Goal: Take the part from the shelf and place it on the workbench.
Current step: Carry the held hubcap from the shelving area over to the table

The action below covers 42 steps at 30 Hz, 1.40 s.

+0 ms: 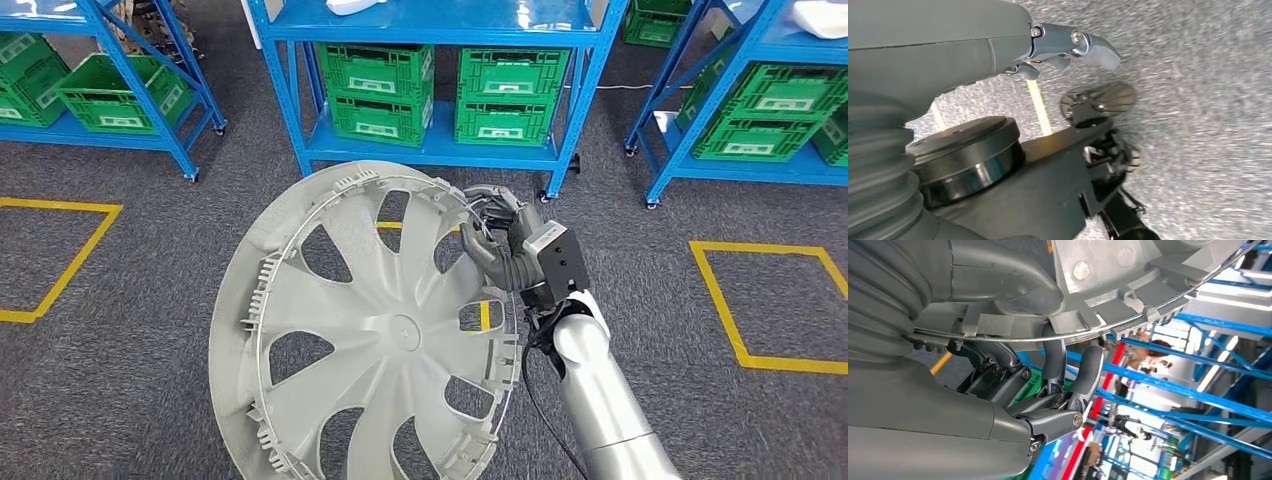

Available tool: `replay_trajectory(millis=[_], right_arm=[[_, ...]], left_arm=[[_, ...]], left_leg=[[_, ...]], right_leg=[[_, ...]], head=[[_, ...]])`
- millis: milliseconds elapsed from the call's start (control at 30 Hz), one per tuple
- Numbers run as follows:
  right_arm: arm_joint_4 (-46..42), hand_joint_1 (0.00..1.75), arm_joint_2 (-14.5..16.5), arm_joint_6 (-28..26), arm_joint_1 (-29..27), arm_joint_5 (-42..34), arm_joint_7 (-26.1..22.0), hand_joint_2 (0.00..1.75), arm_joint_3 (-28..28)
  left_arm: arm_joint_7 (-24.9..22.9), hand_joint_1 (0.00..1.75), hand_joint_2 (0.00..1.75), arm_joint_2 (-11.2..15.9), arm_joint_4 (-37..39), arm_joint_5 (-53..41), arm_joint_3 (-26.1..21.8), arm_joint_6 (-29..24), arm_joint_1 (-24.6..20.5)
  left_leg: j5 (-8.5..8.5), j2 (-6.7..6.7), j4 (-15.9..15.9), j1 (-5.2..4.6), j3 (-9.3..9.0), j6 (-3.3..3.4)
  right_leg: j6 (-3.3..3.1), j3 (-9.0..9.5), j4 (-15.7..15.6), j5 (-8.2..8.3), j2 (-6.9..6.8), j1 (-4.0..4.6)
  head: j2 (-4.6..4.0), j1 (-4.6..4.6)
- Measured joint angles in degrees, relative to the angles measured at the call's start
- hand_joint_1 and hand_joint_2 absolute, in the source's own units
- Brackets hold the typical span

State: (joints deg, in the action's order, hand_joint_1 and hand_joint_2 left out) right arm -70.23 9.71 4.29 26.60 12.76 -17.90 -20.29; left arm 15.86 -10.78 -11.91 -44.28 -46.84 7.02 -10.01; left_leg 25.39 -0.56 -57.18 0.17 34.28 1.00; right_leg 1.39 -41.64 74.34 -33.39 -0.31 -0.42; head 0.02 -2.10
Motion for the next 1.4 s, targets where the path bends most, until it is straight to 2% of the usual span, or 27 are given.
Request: replay_trajectory(millis=[33, 100, 133, 200, 267, 300, 367, 433, 467, 500, 533, 600, 667, 700, 767, 833, 933, 967, 1000, 1067, 1100, 1133, 1200, 1233, 1300, 1333, 1400], right_arm=[[0.0, 1.75, -0.1, -0.1, -0.2, 0.1, -0.2, 1.75, 0.0], [-0.2, 1.75, -0.2, -0.2, -0.3, 0.4, -0.4, 1.75, 0.0], [-0.4, 1.75, -0.2, -0.3, -0.3, 0.6, -0.4, 1.75, 0.0], [-1.0, 1.75, -0.2, -0.6, -0.4, 0.9, -0.4, 1.75, 0.1], [-1.2, 1.75, -0.2, -0.7, -0.6, 1.0, -0.4, 1.75, 0.2], [-1.2, 1.75, -0.3, -0.7, -0.7, 1.1, -0.4, 1.75, 0.2], [-1.3, 1.75, -0.3, -0.7, -0.8, 1.2, -0.4, 1.75, 0.2], [-1.4, 1.75, -0.3, -0.8, -0.8, 1.2, -0.5, 1.75, 0.3], [-1.4, 1.75, -0.3, -0.8, -0.9, 1.3, -0.5, 1.75, 0.3], [-1.4, 1.75, -0.3, -0.8, -0.9, 1.3, -0.5, 1.75, 0.3], [-1.5, 1.75, -0.3, -0.8, -1.0, 1.4, -0.5, 1.75, 0.3], [-1.7, 1.75, -0.3, -0.7, -1.0, 1.6, -0.5, 1.75, 0.3], [-2.0, 1.75, -0.2, -0.6, -0.8, 1.7, -0.5, 1.75, 0.3], [-2.2, 1.75, -0.2, -0.6, -0.7, 1.7, -0.5, 1.75, 0.3], [-2.2, 1.75, -0.1, -0.5, -0.5, 1.6, -0.5, 1.75, 0.3], [-2.2, 1.75, -0.1, -0.4, -0.5, 1.6, -0.5, 1.75, 0.3], [-2.2, 1.75, -0.1, -0.3, -0.5, 1.6, -0.4, 1.75, 0.4], [-2.2, 1.75, -0.1, -0.3, -0.5, 1.6, -0.4, 1.75, 0.4], [-2.2, 1.75, -0.2, -0.3, -0.5, 1.6, -0.4, 1.75, 0.4], [-2.3, 1.75, -0.2, -0.3, -0.6, 1.6, -0.3, 1.75, 0.4], [-2.3, 1.75, -0.2, -0.3, -0.5, 1.6, -0.3, 1.75, 0.4], [-2.3, 1.75, -0.2, -0.3, -0.5, 1.6, -0.3, 1.75, 0.4], [-2.6, 1.75, -0.1, -0.3, -0.4, 1.6, -0.2, 1.75, 0.4], [-2.7, 1.75, -0.1, -0.2, -0.4, 1.6, -0.2, 1.75, 0.4], [-2.8, 1.75, -0.1, -0.2, -0.4, 1.6, -0.1, 1.75, 0.4], [-2.8, 1.75, -0.1, -0.2, -0.4, 1.6, -0.1, 1.75, 0.4], [-2.8, 1.75, 0.0, -0.2, -0.3, 1.6, -0.1, 1.75, 0.4]], left_arm=[[0.0, 0.00, 1.75, 0.0, 0.0, 0.0, 0.0, 0.0, 0.0], [0.1, 0.00, 1.75, -0.1, 0.0, 0.1, 0.0, 0.0, 0.1], [0.1, 0.00, 1.75, -0.1, 0.0, 0.0, 0.0, 0.0, 0.1], [0.1, 0.00, 1.75, -0.2, 0.0, 0.0, 0.0, 0.0, 0.1], [0.0, 0.00, 1.75, -0.2, 0.0, 0.0, 0.0, 0.0, 0.1], [-0.1, 0.00, 1.75, -0.2, 0.0, 0.0, 0.0, 0.0, 0.2], [-0.1, 0.00, 1.75, -0.2, 0.0, 0.0, 0.0, 0.0, 0.3], [-0.1, 0.00, 1.75, -0.2, 0.0, 0.0, 0.0, 0.0, 0.2], [-0.1, 0.00, 1.75, -0.2, 0.0, 0.0, 0.0, 0.0, 0.2], [-0.1, 0.00, 1.75, -0.2, 0.0, 0.0, 0.0, 0.0, 0.2], [-0.1, 0.00, 1.75, -0.2, 0.0, 0.0, 0.0, 0.0, 0.2], [-0.1, 0.00, 1.75, -0.2, 0.0, 0.1, 0.0, 0.0, 0.1], [0.0, 0.00, 1.75, -0.1, -0.1, 0.2, 0.0, 0.0, -0.1], [0.1, 0.00, 1.75, -0.1, -0.2, 0.3, 0.0, 0.0, -0.2], [0.2, 0.00, 1.75, -0.1, -0.3, 0.3, 0.0, 0.0, -0.2], [0.2, 0.00, 1.75, -0.1, -0.2, 0.3, 0.0, 0.0, -0.1], [0.2, 0.00, 1.75, -0.2, -0.3, 0.3, 0.0, 0.1, -0.1], [0.3, 0.00, 1.75, -0.2, -0.3, 0.3, 0.0, 0.1, -0.1], [0.3, 0.00, 1.75, -0.2, -0.2, 0.2, 0.0, 0.1, 0.0], [0.3, 0.00, 1.75, -0.2, -0.2, 0.0, 0.0, 0.1, 0.0], [0.3, 0.00, 1.75, -0.2, -0.2, -0.1, 0.0, 0.1, 0.0], [0.3, 0.00, 1.75, -0.2, -0.3, -0.1, 0.0, 0.1, 0.0], [0.4, 0.00, 1.75, -0.2, -0.3, -0.1, 0.0, 0.1, 0.0], [0.5, 0.00, 1.75, -0.2, -0.3, -0.1, 0.0, 0.0, 0.0], [0.6, 0.00, 1.75, -0.2, -0.3, -0.1, 0.0, 0.0, 0.1], [0.6, 0.00, 1.75, -0.2, -0.3, -0.1, 0.0, 0.0, 0.1], [0.6, 0.00, 1.75, -0.2, -0.3, -0.1, 0.0, 0.0, 0.2]], left_leg=[[-0.69, -0.04, -0.4, 0.03, 1.27, -0.13], [-1.90, -0.08, -1.2, 0.07, 3.62, -0.56], [-2.42, -0.08, -1.7, 0.04, 4.52, -0.86], [-3.56, -0.06, -2.0, -0.04, 5.40, -1.57], [-4.81, -0.05, -1.6, 0.10, 5.67, -2.35], [-4.49, 0.01, -1.6, 0.21, 5.92, -2.72], [-0.41, 0.16, -4.5, 0.38, 6.97, -3.29], [5.80, 0.26, -11.5, 0.41, 8.32, -3.67], [7.37, 0.27, -15.1, 0.41, 8.64, -3.77], [7.51, 0.28, -17.6, 0.39, 8.37, -3.75], [6.43, 0.29, -18.2, 0.37, 7.31, -3.59], [4.09, 0.37, -13.7, 0.12, 2.28, -2.78], [5.17, 0.39, -4.8, -0.40, -4.51, -1.86], [6.10, 0.40, -1.6, -0.67, -6.59, -1.57], [6.12, 0.35, 0.7, -0.83, -7.23, -1.20], [4.59, 0.15, 1.1, -0.64, -6.25, -0.36], [2.16, -0.04, 1.1, -0.40, -3.71, 0.26], [1.39, -0.06, 1.0, -0.38, -2.66, 0.20], [0.64, -0.11, 0.8, -0.33, -1.51, 0.11], [-0.66, -0.21, 0.0, -0.14, 0.92, -0.25], [-1.17, -0.22, -0.5, -0.02, 2.04, -0.51], [-1.57, -0.18, -1.2, 0.00, 3.03, -0.80], [-2.35, -0.10, -2.1, -0.07, 4.24, -1.52], [-2.83, -0.07, -2.2, -0.07, 4.51, -1.91], [-3.59, -0.04, -2.0, 0.13, 4.83, -2.70], [-2.78, 0.02, -2.5, 0.25, 5.22, -3.04], [1.90, 0.18, -6.5, 0.39, 6.69, -3.61]], right_leg=[[0.05, 1.16, 0.0, 1.49, 0.00, -0.09], [0.02, 6.25, -5.0, 3.52, 0.01, -0.25], [-0.19, 9.37, -9.1, 2.92, 0.07, -0.20], [-0.87, 12.77, -14.6, 0.93, 0.18, 0.05], [-1.89, 12.29, -15.5, 1.39, 0.12, 0.21], [-2.41, 11.80, -15.5, 2.08, 0.04, 0.19], [-3.27, 10.38, -15.7, 3.67, -0.11, 0.02], [-3.58, 8.54, -15.7, 5.23, -0.10, 0.11], [-3.60, 7.59, -15.6, 6.01, -0.12, 0.20], [-3.59, 6.63, -15.6, 6.81, -0.14, 0.31], [-3.55, 5.68, -15.5, 7.57, -0.15, 0.42], [-3.44, 3.98, -15.4, 9.04, -0.16, 0.63], [-3.12, 2.92, -15.4, 10.32, -0.20, 0.85], [-2.86, 2.71, -15.5, 10.95, -0.27, 0.82], [-2.13, 2.50, -15.9, 12.22, -0.43, 0.70], [-1.38, 1.82, -15.0, 10.84, -0.22, 0.54], [-0.56, -0.56, -6.5, 2.34, 0.13, 0.21], [-0.34, -1.16, -2.8, 0.58, 0.14, 0.09], [-0.14, -1.23, -0.1, 0.30, 0.14, -0.01], [0.12, 1.11, 0.2, 2.93, 0.14, -0.21], [0.23, 3.75, -2.4, 4.15, 0.13, -0.35], [0.32, 6.99, -6.4, 4.03, 0.14, -0.41], [-0.24, 11.79, -13.0, 1.83, 0.27, -0.32], [-0.73, 12.64, -14.7, 0.94, 0.33, -0.13], [-1.83, 11.95, -15.2, 1.47, 0.27, -0.04], [-2.34, 11.38, -15.3, 2.04, 0.23, -0.07], [-3.05, 9.99, -15.4, 3.28, 0.17, -0.21]], head=[[0.00, 0.03], [0.00, 0.06], [0.00, 0.07], [0.00, 0.07], [0.00, 0.10], [0.00, 0.09], [0.00, -0.17], [0.00, -0.48], [0.00, -0.52], [0.00, -0.55], [0.00, -0.58], [0.00, -0.60], [0.00, -0.57], [0.00, -0.56], [0.00, -0.62], [0.00, -0.64], [0.00, -0.27], [0.00, -0.21], [0.00, -0.18], [0.00, -0.16], [0.00, -0.15], [0.00, -0.10], [0.00, -0.03], [0.00, -0.01], [0.00, 0.02], [0.00, -0.04], [0.00, -0.26]])
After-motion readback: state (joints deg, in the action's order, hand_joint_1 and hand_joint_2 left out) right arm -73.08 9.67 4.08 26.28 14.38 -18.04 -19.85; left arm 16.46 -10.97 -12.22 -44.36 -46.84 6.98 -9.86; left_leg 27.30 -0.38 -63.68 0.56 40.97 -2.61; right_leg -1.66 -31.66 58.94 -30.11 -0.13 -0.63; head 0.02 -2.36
